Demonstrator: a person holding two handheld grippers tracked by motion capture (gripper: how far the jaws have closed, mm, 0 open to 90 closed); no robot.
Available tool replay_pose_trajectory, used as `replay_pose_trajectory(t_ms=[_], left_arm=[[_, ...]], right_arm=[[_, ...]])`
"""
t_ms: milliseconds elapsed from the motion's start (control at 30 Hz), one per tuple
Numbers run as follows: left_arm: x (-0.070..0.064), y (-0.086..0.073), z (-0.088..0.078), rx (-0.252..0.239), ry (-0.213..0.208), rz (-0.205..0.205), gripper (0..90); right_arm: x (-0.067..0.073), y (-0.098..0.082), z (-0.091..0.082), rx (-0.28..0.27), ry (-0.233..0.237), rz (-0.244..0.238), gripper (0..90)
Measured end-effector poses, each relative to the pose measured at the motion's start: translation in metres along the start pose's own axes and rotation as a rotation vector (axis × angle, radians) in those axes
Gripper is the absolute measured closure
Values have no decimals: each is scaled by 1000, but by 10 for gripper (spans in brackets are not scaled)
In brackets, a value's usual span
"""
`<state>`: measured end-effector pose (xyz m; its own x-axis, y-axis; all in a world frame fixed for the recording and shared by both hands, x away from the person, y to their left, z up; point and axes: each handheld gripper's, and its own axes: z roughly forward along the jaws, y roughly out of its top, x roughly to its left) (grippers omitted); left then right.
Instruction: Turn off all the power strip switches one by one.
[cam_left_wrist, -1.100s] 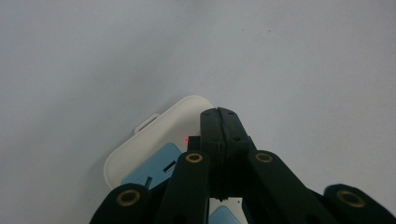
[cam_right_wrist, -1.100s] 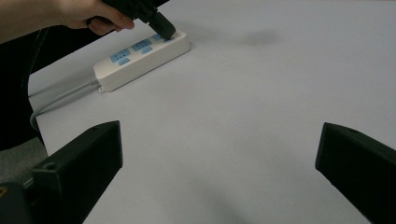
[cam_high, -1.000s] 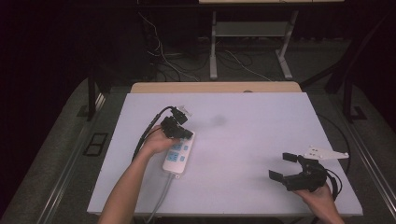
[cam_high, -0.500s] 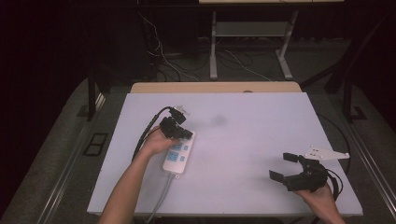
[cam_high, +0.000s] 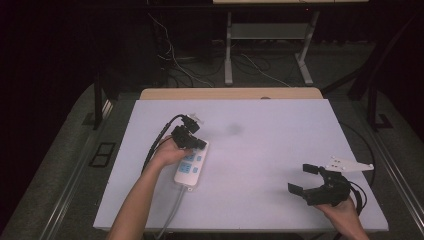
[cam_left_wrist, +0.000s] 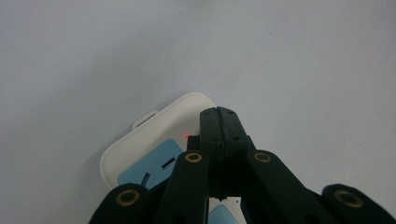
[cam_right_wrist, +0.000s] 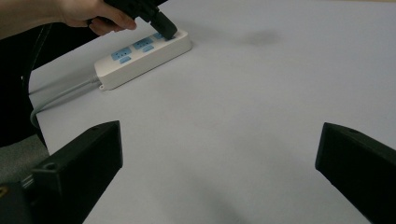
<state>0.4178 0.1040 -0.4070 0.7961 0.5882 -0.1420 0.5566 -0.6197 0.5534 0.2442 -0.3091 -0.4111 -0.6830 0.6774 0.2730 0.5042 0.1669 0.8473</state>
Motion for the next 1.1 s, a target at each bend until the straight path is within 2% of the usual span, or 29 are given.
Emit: replay_pose_trajectory(t_ms=[400,533,600,633,700,967,1100], left_arm=[[2,0,0,-5,-12,-23,892],[1,0,-1,-3,-2,-1,892],[2,1,-4,-29,-3,-12,893],[1,0,-4,-13,15,8,893],[2,-1,-5,-15,12,8,893],[5,-4,-20,-75,16,-15,891],[5,-7,-29,-109,18,-18,851]], right_arm=[[-1,0,0,2,-3,2,4],[-2,0,0,-1,-5,2,5],[-2,0,0,-2,-6,6,5],[-2,0,0,-3,-6,4,5],[-2,0,0,-2,-7,4,5],[-3,-1,0,-1,-8,3,5],[-3,-1,0,-1,-8,4,5]])
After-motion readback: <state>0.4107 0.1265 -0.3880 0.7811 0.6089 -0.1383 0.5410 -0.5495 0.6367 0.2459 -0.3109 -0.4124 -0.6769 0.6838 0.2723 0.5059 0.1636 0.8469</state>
